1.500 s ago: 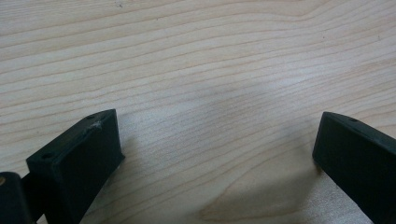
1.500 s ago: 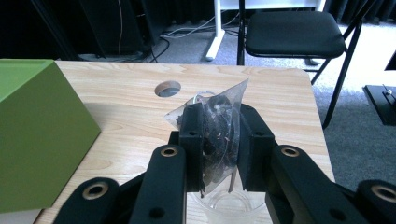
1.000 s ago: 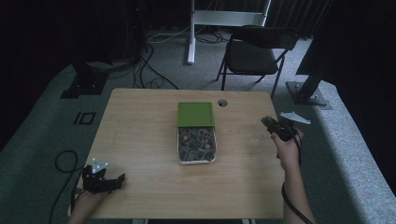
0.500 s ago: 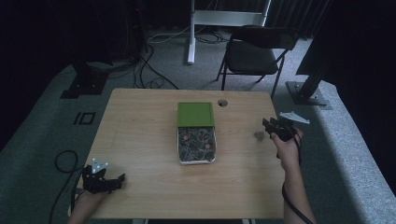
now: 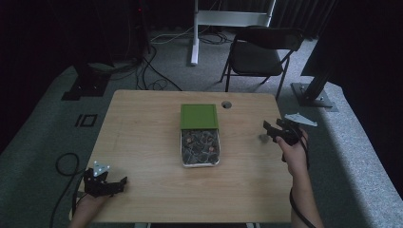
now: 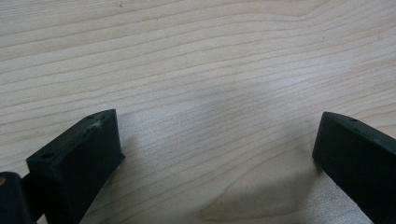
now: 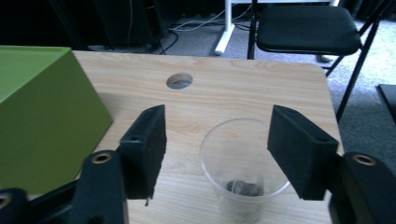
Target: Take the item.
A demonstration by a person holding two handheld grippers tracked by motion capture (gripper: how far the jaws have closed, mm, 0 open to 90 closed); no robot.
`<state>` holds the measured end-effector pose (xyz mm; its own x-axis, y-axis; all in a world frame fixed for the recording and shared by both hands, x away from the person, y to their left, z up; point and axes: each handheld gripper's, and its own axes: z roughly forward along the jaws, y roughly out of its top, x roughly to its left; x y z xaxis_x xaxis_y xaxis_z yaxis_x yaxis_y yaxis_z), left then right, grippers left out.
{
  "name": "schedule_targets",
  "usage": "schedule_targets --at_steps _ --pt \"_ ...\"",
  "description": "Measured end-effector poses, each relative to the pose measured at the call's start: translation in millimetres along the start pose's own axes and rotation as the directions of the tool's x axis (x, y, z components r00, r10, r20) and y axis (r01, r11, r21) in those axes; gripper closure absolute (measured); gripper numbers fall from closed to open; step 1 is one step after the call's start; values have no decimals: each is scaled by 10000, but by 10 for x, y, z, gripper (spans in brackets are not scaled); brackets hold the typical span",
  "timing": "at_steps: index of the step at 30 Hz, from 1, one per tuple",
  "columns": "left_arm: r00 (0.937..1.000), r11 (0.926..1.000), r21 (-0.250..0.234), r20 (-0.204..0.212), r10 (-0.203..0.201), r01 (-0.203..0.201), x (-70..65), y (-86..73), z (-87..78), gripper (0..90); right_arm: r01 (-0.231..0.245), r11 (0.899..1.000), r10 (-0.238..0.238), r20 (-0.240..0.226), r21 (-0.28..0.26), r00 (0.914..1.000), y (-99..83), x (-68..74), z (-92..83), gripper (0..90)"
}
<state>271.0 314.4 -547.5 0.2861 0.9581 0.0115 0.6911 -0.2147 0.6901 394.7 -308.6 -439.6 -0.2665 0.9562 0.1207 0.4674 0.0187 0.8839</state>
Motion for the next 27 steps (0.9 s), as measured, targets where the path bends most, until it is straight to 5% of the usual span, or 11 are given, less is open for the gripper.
schedule_targets --at_steps 7,8,27 --pt "10000 10000 3 0 2 -2 0 0 0 16 212 9998 -212 -115 40 9997 -23 72 -29 276" --pt "10000 10000 2 -1 3 -3 0 0 0 16 184 9998 -184 -186 27 9997 -28 92 -45 199" --pt "10000 10000 2 0 1 -1 0 0 0 16 633 9980 -631 -423 50 9971 -171 220 -267 138"
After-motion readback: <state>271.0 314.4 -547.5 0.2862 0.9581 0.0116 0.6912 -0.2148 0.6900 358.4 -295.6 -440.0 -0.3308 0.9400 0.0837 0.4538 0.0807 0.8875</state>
